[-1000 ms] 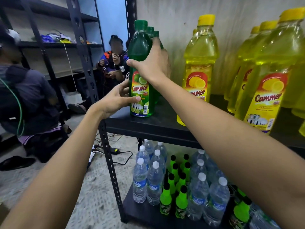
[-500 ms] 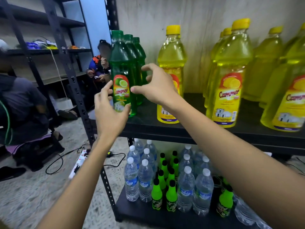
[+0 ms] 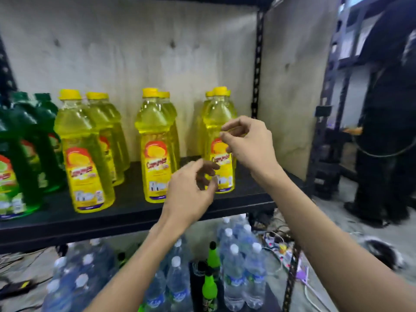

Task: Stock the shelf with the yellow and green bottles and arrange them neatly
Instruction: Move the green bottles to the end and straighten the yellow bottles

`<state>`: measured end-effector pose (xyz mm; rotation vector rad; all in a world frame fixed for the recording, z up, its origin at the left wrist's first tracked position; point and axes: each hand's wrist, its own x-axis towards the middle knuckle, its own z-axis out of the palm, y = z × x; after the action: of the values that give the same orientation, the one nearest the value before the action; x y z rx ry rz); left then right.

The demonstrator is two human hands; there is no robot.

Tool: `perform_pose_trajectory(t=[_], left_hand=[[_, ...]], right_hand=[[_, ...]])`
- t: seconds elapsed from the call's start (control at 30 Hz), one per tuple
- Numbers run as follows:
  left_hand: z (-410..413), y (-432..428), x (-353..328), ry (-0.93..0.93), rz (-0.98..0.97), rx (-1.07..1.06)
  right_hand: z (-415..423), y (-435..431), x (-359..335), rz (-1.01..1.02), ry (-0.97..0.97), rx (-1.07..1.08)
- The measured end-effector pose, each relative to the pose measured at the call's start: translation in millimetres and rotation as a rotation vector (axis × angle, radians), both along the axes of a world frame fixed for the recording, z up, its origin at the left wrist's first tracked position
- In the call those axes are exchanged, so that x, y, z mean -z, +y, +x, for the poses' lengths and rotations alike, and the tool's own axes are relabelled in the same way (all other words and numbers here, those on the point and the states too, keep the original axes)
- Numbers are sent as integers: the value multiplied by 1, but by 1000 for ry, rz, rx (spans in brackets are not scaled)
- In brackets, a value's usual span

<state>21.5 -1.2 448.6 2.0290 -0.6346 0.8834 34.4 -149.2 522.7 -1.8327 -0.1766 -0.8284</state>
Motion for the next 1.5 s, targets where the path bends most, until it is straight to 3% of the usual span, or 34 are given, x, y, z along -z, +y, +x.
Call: perform_pose_trajectory(t=[0.1,0.27,0.33,0.43,0.53,0.6,0.73,1.07,1.23,1.33,1.5], left_hand=[[20,-34,4,-18,-51,-93],[51,-46,2,152,-559,-179],[70,-41,2,273,-690,-177],[95,-34,-1,534,-719,-121],[111,-32,-7,794,-878,64],[123,-31,-9,856,-970,120],[149,-34,-8,875,-939,51],[181,-36,11,865,-664,180],[190,-31,16,766,-622,112],[193,-29,17,756,-684,104],[197,-28,20,726,-607,80]], right_hand=[[19,-30,6,45,19,67],[54,-53,27,157,155,15],[68,-56,35,165,230,-22],[89,-58,38,179,285,-20],[109,-58,38,194,359,-48],[119,-57,38,194,413,-87],[134,-58,42,247,468,-207],[161,-64,63,274,484,-297],[161,-48,66,57,369,-53],[156,-40,65,-80,284,-45],[155,-55,61,138,428,-316]])
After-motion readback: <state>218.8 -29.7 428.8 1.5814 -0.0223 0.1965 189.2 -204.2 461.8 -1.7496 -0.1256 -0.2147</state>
